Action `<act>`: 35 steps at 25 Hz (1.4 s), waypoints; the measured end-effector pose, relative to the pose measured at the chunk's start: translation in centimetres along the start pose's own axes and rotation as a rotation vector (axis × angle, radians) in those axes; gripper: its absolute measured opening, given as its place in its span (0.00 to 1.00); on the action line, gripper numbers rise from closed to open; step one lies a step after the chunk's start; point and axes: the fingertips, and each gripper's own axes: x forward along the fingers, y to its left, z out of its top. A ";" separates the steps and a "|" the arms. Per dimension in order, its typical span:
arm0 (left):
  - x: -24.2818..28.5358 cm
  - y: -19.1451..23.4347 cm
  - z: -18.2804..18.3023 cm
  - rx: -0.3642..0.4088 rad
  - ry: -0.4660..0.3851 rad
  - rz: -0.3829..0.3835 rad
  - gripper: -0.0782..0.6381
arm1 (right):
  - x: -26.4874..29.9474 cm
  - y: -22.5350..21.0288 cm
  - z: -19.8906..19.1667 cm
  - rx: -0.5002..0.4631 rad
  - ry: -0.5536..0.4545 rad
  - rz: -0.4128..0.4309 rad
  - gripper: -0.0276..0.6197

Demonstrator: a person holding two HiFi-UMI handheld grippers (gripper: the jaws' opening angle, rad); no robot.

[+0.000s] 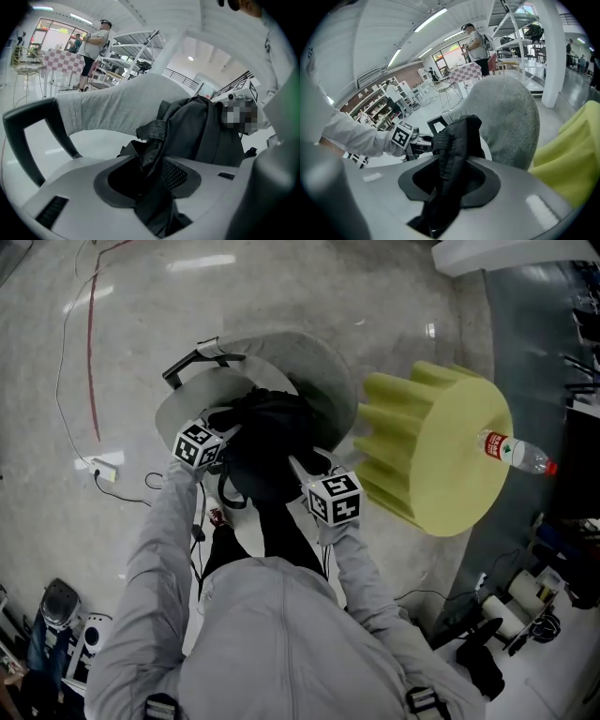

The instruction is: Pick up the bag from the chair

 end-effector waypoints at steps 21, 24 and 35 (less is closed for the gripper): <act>-13.4 -4.9 2.4 -0.014 -0.180 0.099 0.19 | -7.6 9.1 4.7 -0.042 -0.271 0.020 0.11; -16.7 -5.9 3.1 0.005 -0.219 0.127 0.18 | -8.8 11.4 6.5 -0.125 -0.298 -0.002 0.11; -28.9 -11.9 8.1 0.157 -0.414 0.192 0.17 | -17.0 19.6 11.2 -0.194 -0.560 0.036 0.11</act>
